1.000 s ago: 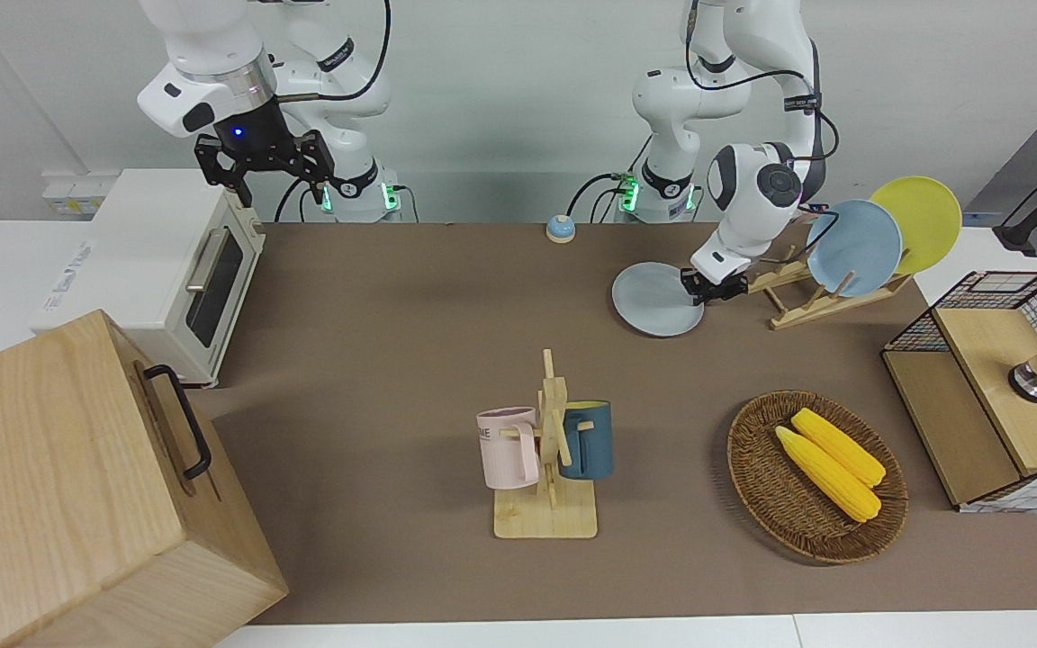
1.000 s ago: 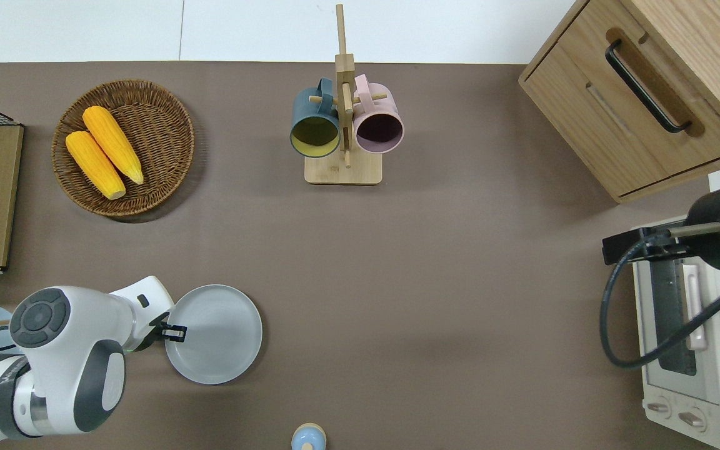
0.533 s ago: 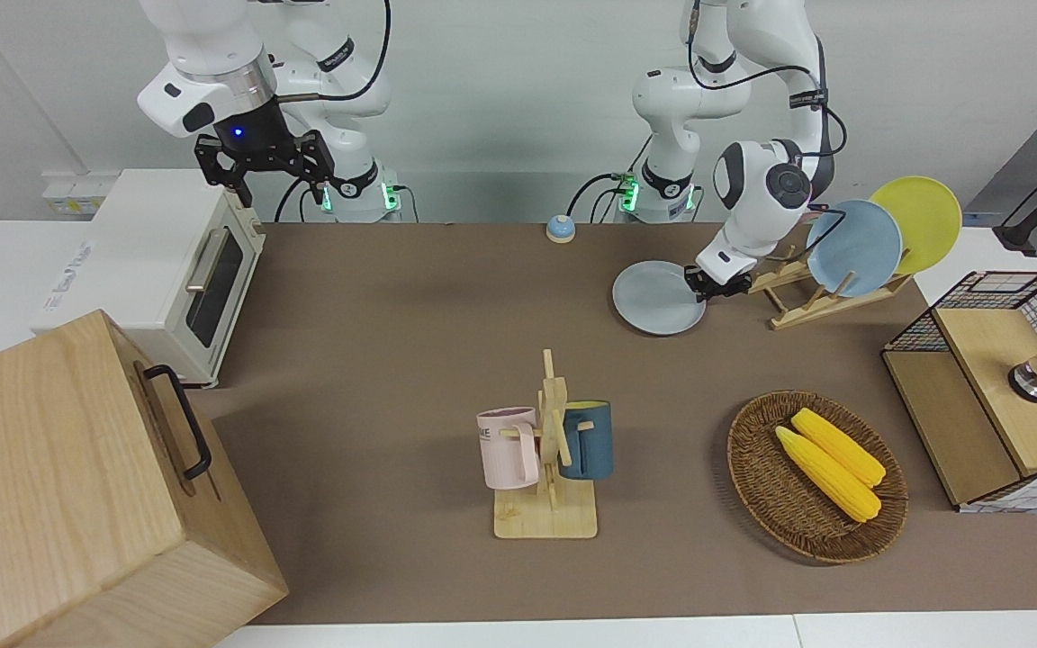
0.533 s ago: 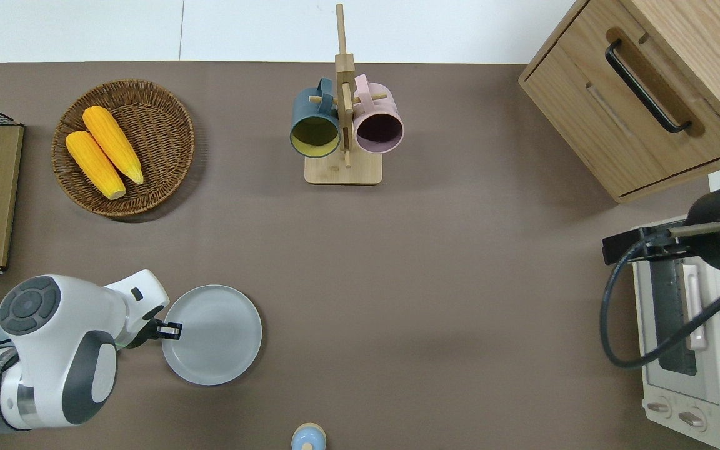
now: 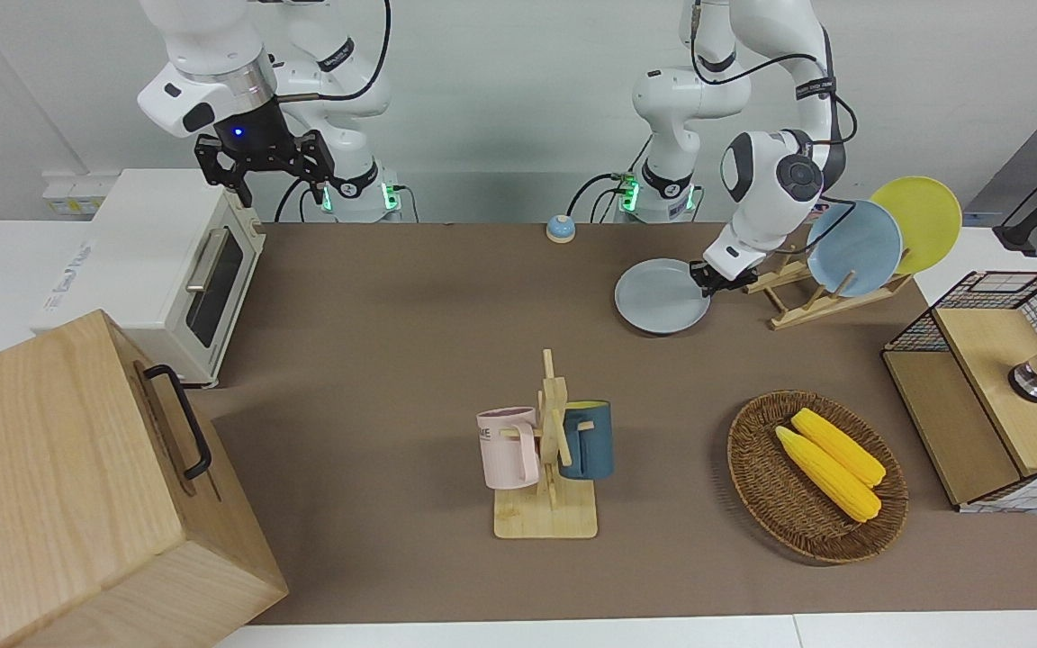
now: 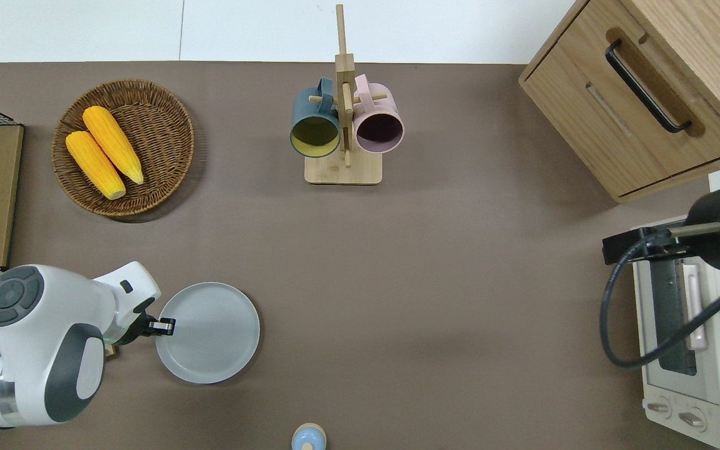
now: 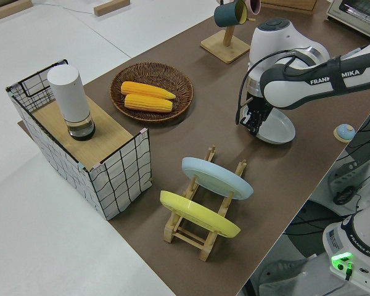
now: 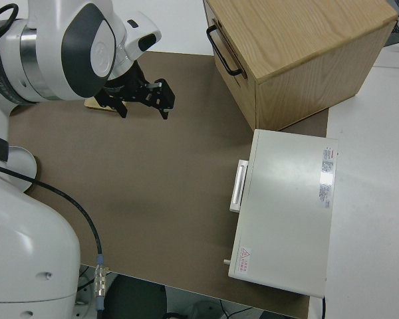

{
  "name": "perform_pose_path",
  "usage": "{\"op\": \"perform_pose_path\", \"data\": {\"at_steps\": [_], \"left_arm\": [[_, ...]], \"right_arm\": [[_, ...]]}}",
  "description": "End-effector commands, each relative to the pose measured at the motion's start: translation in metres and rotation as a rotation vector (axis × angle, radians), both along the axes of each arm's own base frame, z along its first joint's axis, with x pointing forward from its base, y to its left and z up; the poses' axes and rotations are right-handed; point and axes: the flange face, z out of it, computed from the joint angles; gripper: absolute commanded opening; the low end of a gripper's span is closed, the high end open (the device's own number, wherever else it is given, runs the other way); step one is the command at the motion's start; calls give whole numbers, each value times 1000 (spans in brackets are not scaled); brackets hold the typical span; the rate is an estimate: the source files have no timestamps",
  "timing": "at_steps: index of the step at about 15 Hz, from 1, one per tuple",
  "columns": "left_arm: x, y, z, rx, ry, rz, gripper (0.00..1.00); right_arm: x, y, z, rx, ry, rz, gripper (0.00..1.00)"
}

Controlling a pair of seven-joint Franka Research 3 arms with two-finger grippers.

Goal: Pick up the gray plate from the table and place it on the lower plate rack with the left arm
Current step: 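Lift the gray plate with the left gripper toward the wooden rack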

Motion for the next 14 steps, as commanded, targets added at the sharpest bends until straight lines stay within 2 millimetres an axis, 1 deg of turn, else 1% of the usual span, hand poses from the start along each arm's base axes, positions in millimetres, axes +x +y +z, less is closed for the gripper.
{"op": "perform_pose_path", "data": {"at_steps": [1, 3, 7, 11, 13, 14], "left_arm": [[9, 1, 28, 6, 17, 33, 0], [11, 1, 43, 6, 11, 33, 0], [12, 5, 56, 9, 18, 53, 0], [18, 11, 81, 6, 22, 65, 0], [21, 18, 92, 6, 27, 75, 0], [22, 20, 101, 5, 31, 75, 0]], "right_arm": [[-3, 1, 3, 6, 7, 2, 987], [-3, 1, 3, 6, 7, 0, 990], [-2, 0, 3, 6, 7, -2, 987], [-3, 1, 3, 6, 7, 0, 987], [-3, 1, 3, 6, 7, 0, 990], [-3, 1, 3, 6, 7, 0, 990]]}}
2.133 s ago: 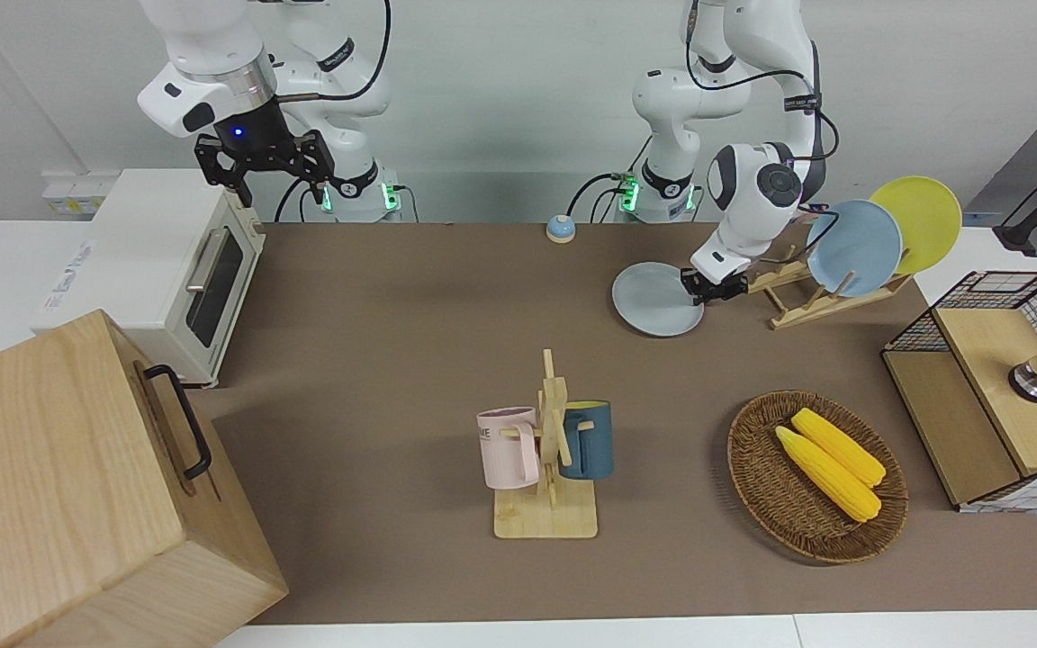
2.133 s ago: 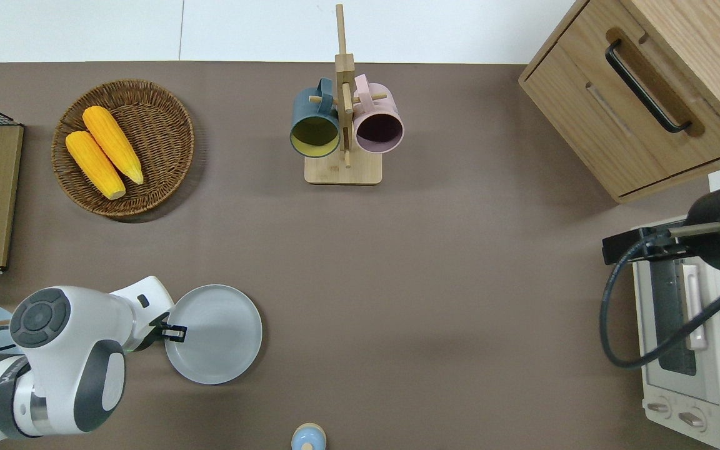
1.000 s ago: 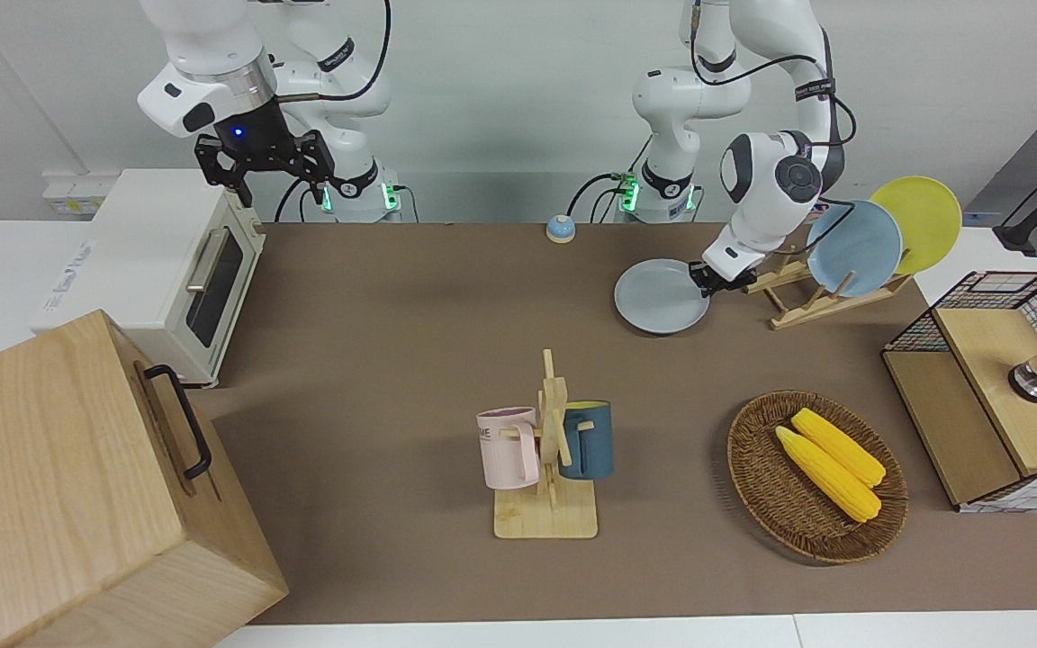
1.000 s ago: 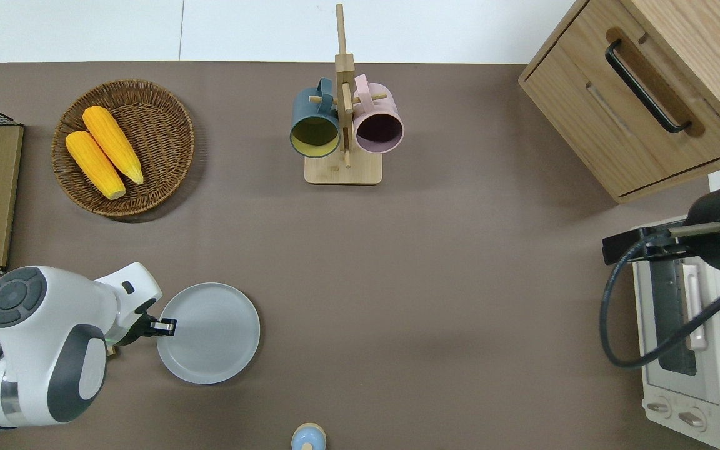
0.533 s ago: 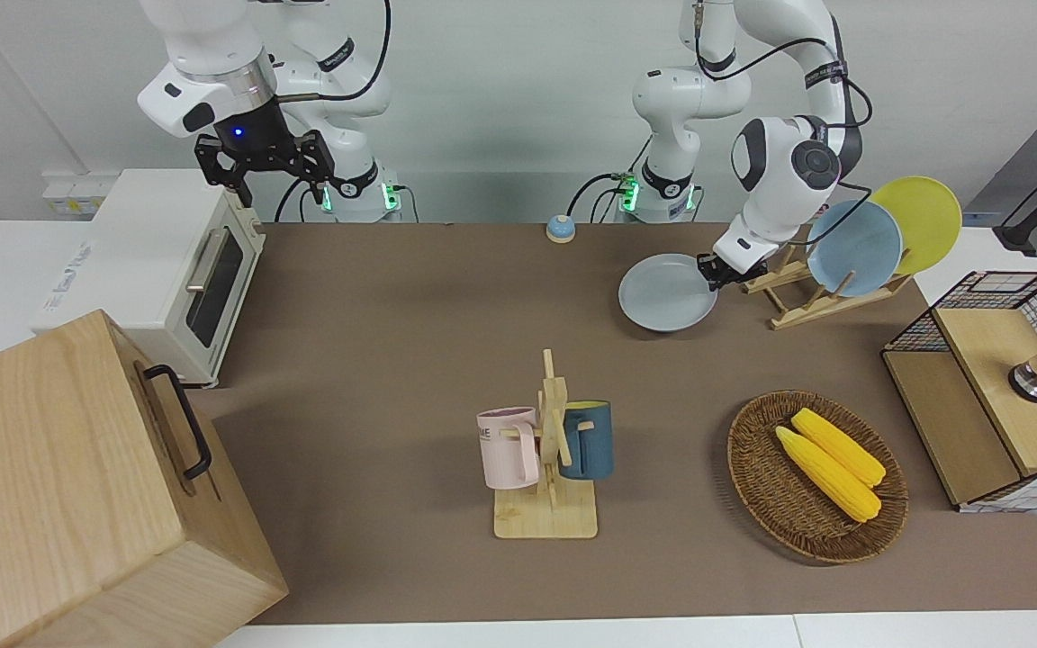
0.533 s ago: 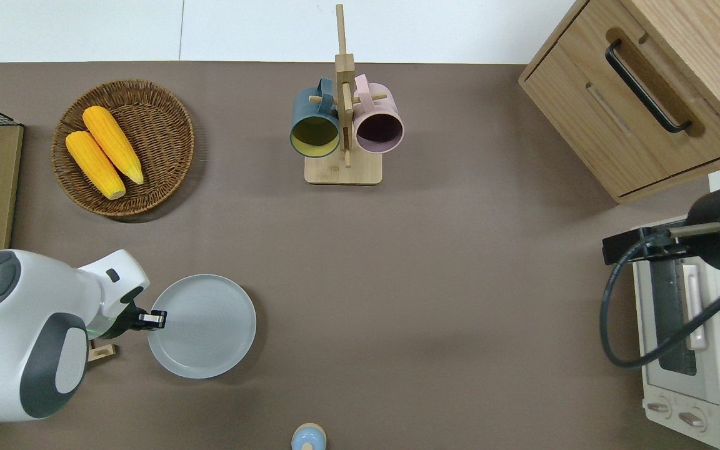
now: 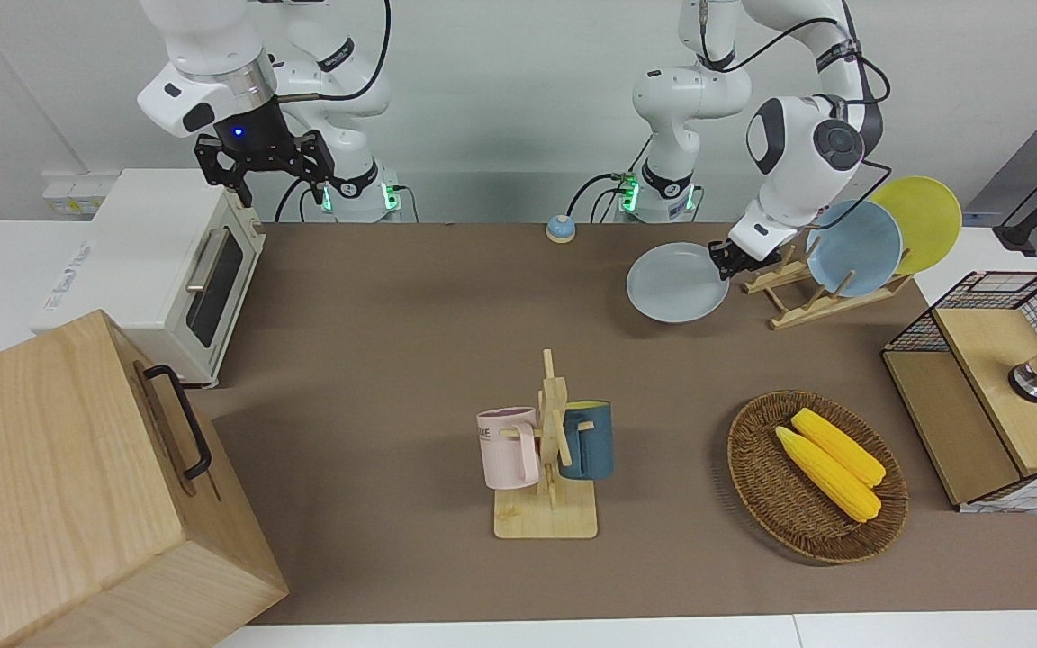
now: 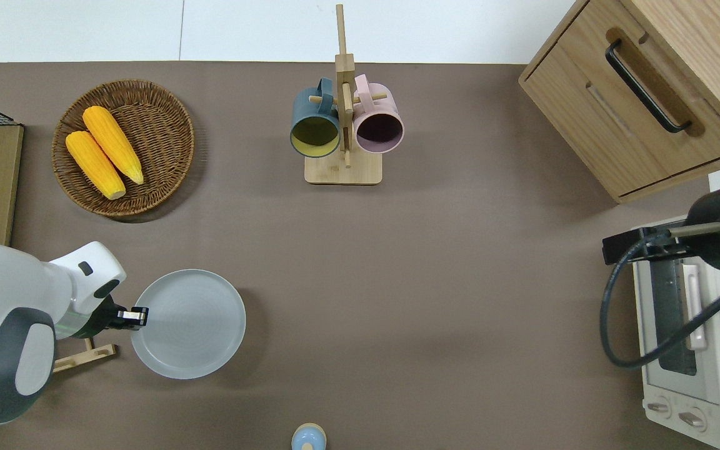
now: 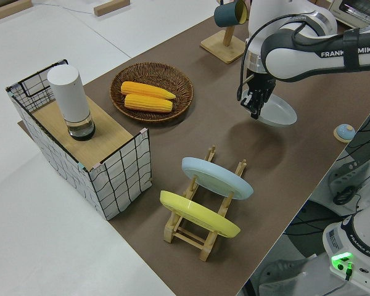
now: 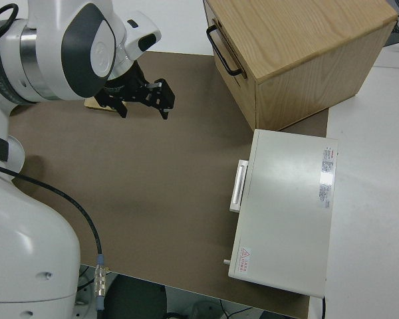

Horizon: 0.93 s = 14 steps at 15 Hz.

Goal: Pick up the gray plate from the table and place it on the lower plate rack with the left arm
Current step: 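Lift the gray plate with the left gripper toward the wooden rack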

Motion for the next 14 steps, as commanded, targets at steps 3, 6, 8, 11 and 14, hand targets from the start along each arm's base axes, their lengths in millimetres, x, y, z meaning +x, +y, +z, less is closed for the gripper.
{"op": "perform_pose_path", "data": {"at_steps": [3, 6, 8, 11, 14], "left_arm": [[8, 8, 47, 5, 22, 13, 0], [12, 24, 72, 21, 24, 27, 0], [13, 39, 91, 30, 21, 46, 0], [12, 53, 111, 32, 17, 69, 0], [9, 58, 116, 86, 18, 55, 0]], "right_arm": [[-2, 0, 3, 6, 7, -2, 990], [-2, 0, 3, 6, 7, 0, 990], [-3, 1, 3, 6, 7, 1, 987], [-2, 0, 3, 6, 7, -2, 987], [-3, 1, 3, 6, 7, 0, 990]]}}
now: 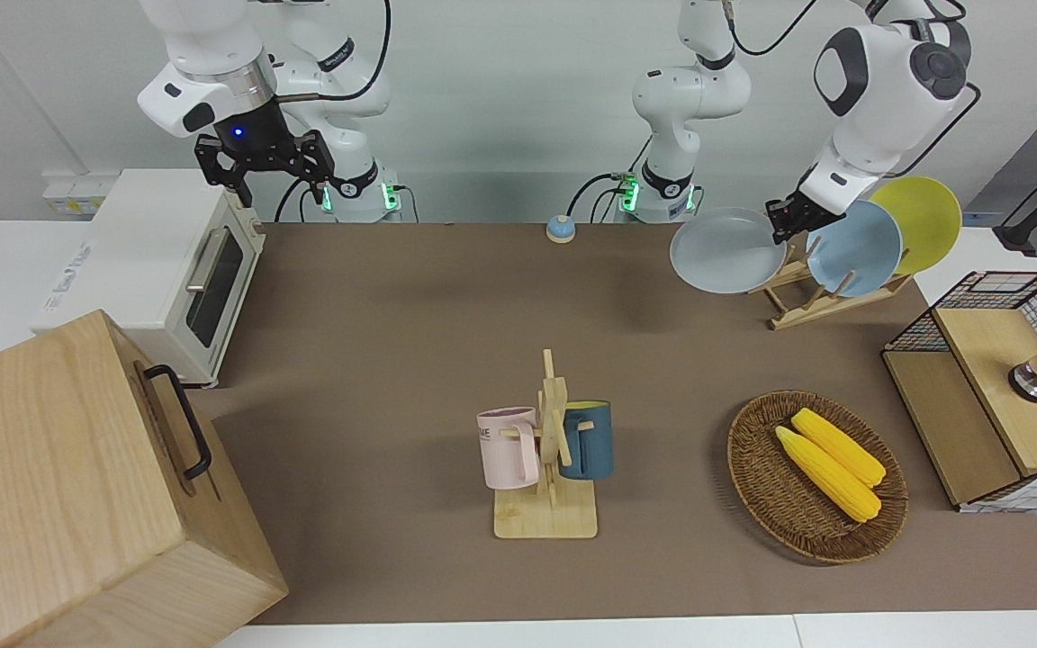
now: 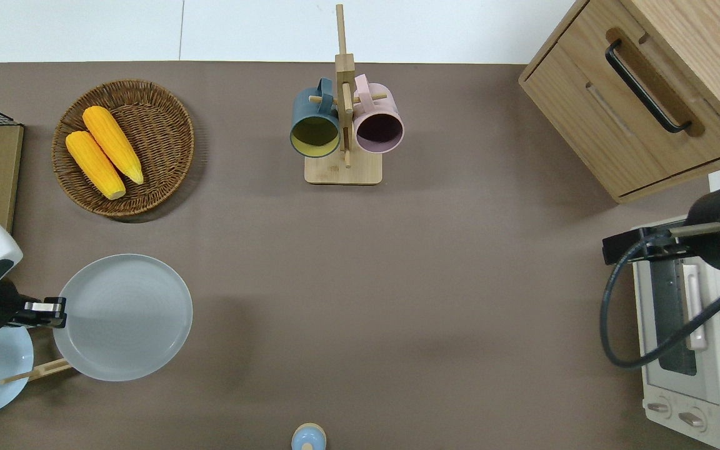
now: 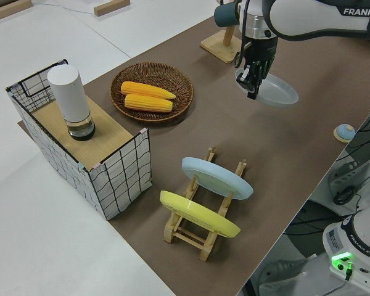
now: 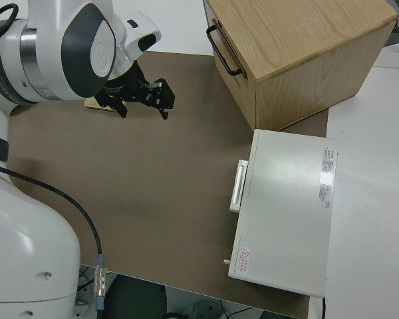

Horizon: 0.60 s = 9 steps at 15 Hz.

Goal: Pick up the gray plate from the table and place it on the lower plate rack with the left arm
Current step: 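Lift the gray plate with the left gripper toward the wooden rack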

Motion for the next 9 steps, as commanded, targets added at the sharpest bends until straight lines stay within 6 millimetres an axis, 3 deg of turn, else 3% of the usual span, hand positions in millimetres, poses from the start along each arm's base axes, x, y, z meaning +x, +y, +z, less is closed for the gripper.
{"op": "perform_pose_path", "data": {"at_steps": [1, 9], "left_arm": [[-5, 6, 11, 85, 19, -20, 0], [-20, 36, 19, 334, 91, -5, 0]], "right_arm": [[-3, 1, 3, 6, 7, 0, 987], [-2, 0, 3, 6, 7, -2, 990]]}}
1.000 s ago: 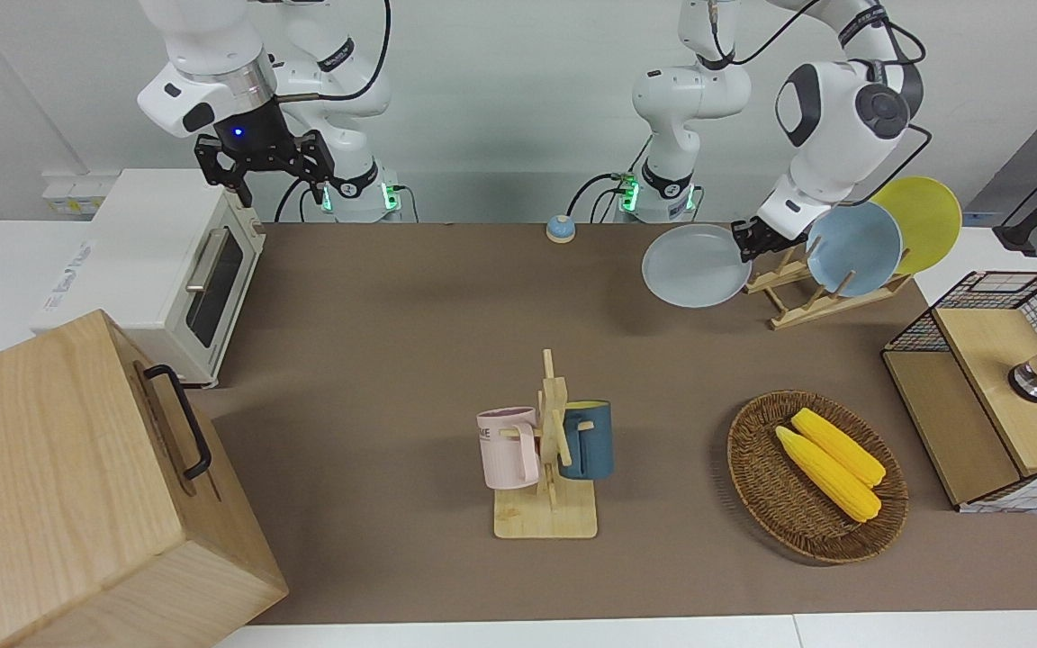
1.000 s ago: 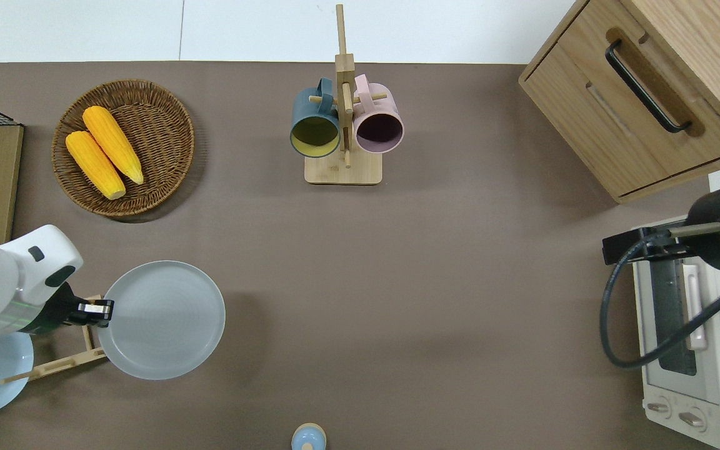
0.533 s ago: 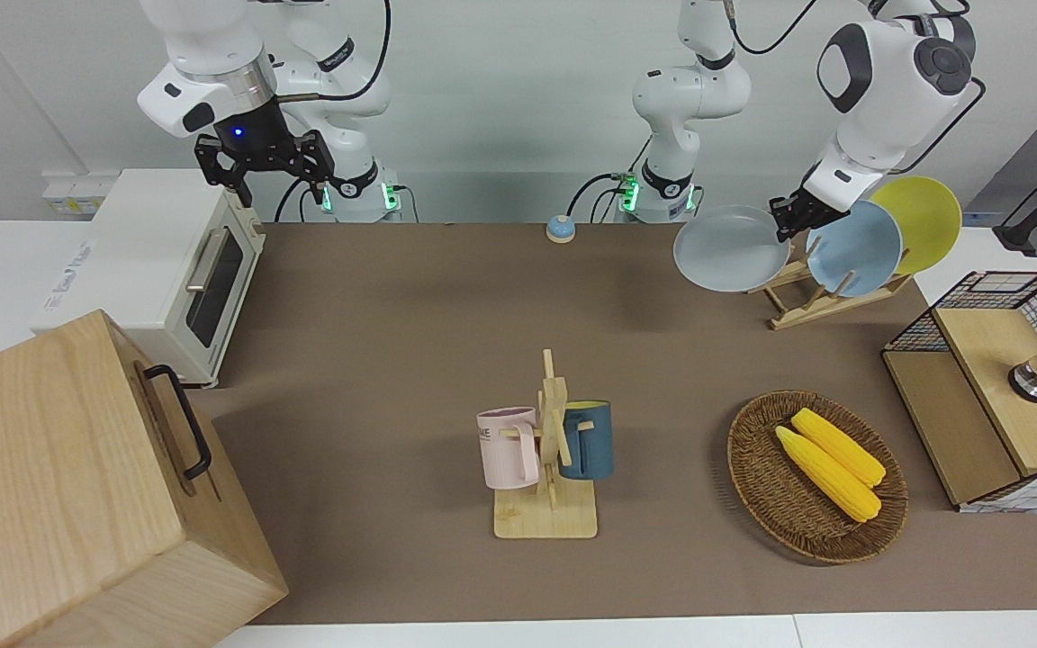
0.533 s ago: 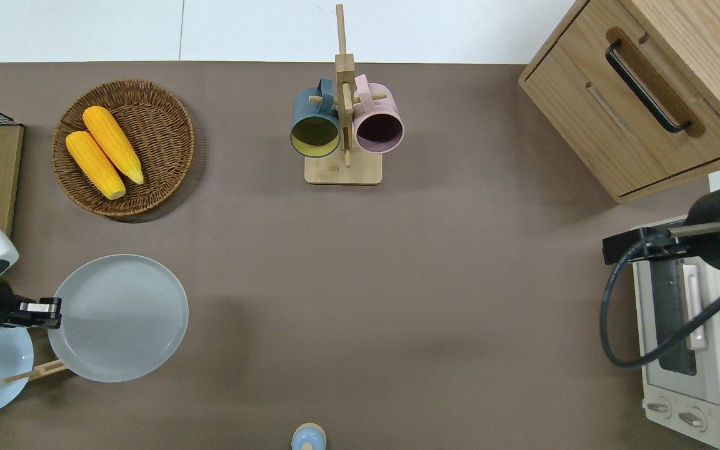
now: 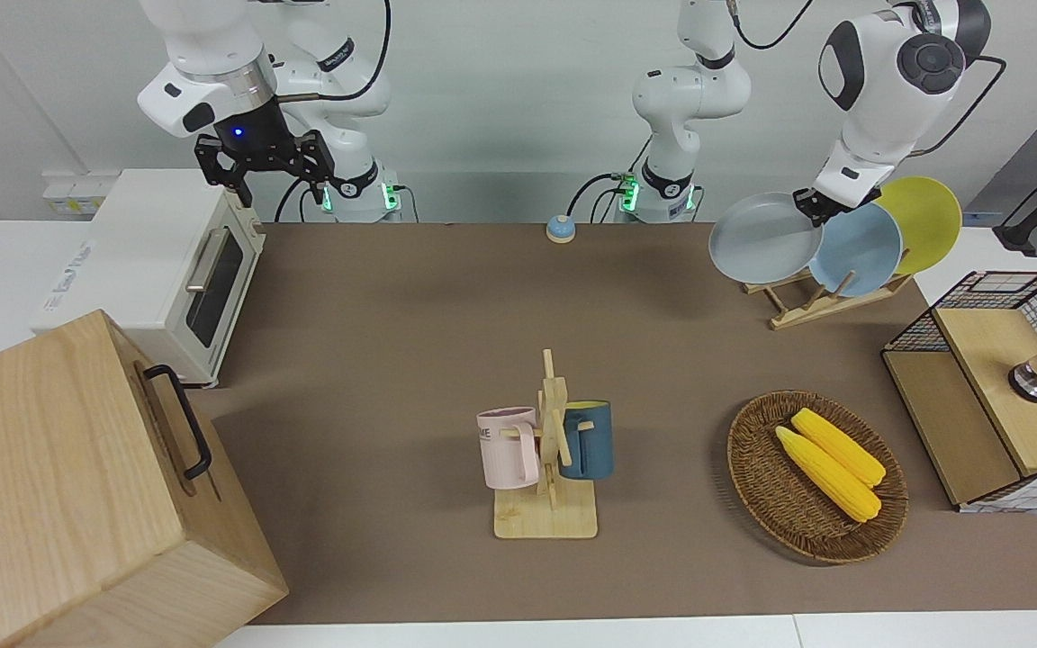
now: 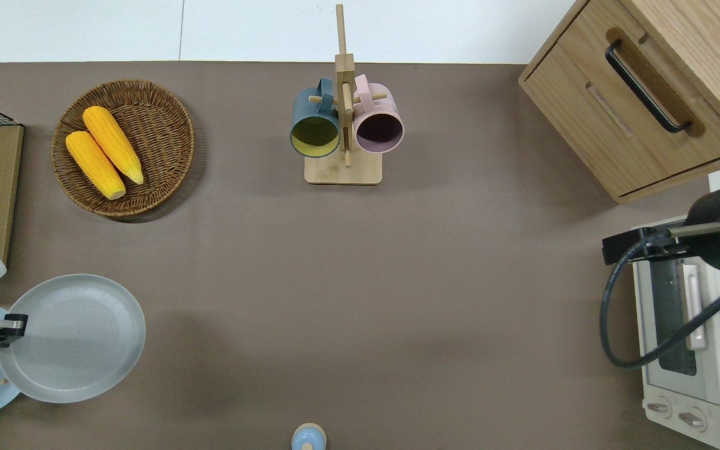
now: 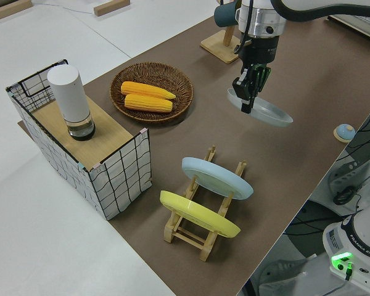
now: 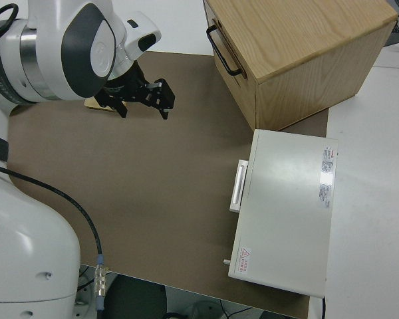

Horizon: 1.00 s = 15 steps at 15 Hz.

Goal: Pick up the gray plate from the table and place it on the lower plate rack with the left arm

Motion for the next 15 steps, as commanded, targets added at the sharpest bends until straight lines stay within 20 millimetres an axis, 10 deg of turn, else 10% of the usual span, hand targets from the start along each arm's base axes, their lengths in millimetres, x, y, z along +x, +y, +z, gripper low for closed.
{"op": "perform_pose_path", "data": {"at_steps": [1, 15], "left_arm": [[-9, 11, 12, 110, 24, 44, 0], [-24, 1, -3, 436, -82, 252, 0]], "right_arm": [[-3, 1, 3, 6, 7, 0, 990], [-3, 1, 3, 6, 7, 0, 987]]}}
